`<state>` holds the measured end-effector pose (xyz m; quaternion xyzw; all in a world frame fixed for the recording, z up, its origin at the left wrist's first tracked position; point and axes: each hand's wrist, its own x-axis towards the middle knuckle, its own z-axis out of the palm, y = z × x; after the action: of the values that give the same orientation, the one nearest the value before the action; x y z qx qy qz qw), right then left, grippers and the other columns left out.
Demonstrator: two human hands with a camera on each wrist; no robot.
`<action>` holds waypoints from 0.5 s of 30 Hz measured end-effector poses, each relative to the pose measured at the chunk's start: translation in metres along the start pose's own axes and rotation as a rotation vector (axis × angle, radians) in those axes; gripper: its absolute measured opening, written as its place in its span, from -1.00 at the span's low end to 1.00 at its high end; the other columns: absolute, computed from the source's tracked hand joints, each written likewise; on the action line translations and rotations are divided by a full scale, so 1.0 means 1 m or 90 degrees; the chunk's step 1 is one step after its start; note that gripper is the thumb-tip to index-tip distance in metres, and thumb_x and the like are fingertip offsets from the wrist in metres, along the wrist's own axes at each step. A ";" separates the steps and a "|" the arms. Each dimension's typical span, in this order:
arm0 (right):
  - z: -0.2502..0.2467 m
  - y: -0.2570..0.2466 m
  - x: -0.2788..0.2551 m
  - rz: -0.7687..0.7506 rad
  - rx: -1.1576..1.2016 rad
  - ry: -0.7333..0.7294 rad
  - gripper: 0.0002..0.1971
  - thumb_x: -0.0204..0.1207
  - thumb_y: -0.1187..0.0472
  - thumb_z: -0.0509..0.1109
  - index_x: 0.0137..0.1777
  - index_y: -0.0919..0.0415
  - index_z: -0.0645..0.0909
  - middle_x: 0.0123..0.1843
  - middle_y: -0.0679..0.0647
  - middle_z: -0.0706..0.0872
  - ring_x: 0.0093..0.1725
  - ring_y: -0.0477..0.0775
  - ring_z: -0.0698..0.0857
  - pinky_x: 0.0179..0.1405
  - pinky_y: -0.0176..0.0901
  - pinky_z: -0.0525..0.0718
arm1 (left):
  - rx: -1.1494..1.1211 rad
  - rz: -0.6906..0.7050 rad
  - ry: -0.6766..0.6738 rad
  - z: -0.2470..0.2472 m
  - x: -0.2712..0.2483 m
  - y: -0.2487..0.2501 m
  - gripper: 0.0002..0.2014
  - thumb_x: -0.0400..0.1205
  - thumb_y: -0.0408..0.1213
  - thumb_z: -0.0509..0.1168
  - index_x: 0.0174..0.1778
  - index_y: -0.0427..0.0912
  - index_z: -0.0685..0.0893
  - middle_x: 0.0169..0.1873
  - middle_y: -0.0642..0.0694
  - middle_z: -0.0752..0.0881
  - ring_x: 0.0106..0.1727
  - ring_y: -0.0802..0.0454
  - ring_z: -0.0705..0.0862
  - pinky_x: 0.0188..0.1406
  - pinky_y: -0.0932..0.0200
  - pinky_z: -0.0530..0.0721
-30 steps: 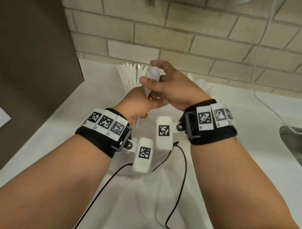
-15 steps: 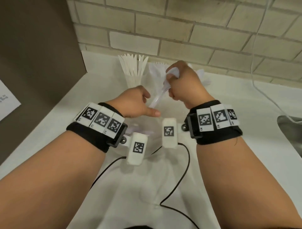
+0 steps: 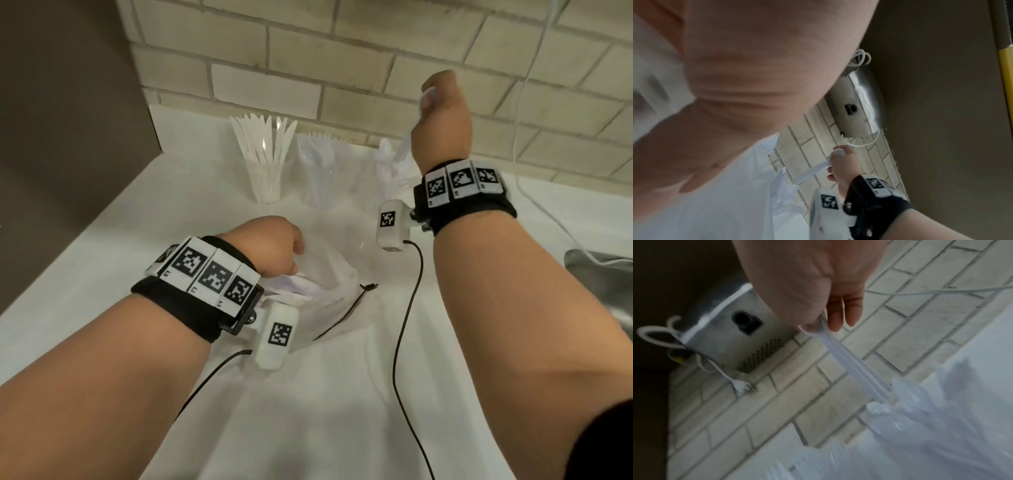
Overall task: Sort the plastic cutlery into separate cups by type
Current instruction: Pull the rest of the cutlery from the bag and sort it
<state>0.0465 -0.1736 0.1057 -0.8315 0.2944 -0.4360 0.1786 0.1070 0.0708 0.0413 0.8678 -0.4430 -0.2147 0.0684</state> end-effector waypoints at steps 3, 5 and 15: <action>0.018 0.017 0.000 0.043 -0.106 -0.078 -0.40 0.33 0.54 -0.02 0.31 0.09 0.45 0.06 0.09 0.65 -0.03 0.13 0.61 -0.13 -0.06 0.55 | 0.017 0.010 -0.015 0.002 0.004 0.002 -0.61 0.60 -0.20 0.36 0.37 -0.01 0.59 0.29 -0.02 0.54 0.27 -0.04 0.56 0.06 0.25 0.46; 0.029 0.024 -0.003 0.085 -0.265 -0.166 -0.40 0.38 0.52 0.03 0.35 0.00 0.41 0.18 0.10 0.66 0.22 0.23 0.54 0.11 0.14 0.52 | 0.015 0.005 -0.017 0.002 0.006 -0.001 -0.61 0.59 -0.24 0.36 0.36 0.00 0.60 0.28 -0.02 0.54 0.25 -0.03 0.56 0.05 0.24 0.47; 0.020 -0.009 -0.021 0.030 -0.365 -0.233 -0.59 0.58 0.24 0.14 0.42 0.14 0.48 0.43 0.17 0.51 0.42 0.30 0.41 0.35 0.22 0.41 | -0.017 -0.013 -0.011 0.006 0.005 -0.016 -0.63 0.54 -0.33 0.38 0.25 0.07 0.65 0.04 0.03 0.48 -0.01 0.03 0.52 -0.04 0.22 0.52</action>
<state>0.0568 -0.1527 0.0866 -0.9053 0.3874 -0.1743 -0.0026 0.1185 0.0765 0.0293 0.8694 -0.4318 -0.2286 0.0740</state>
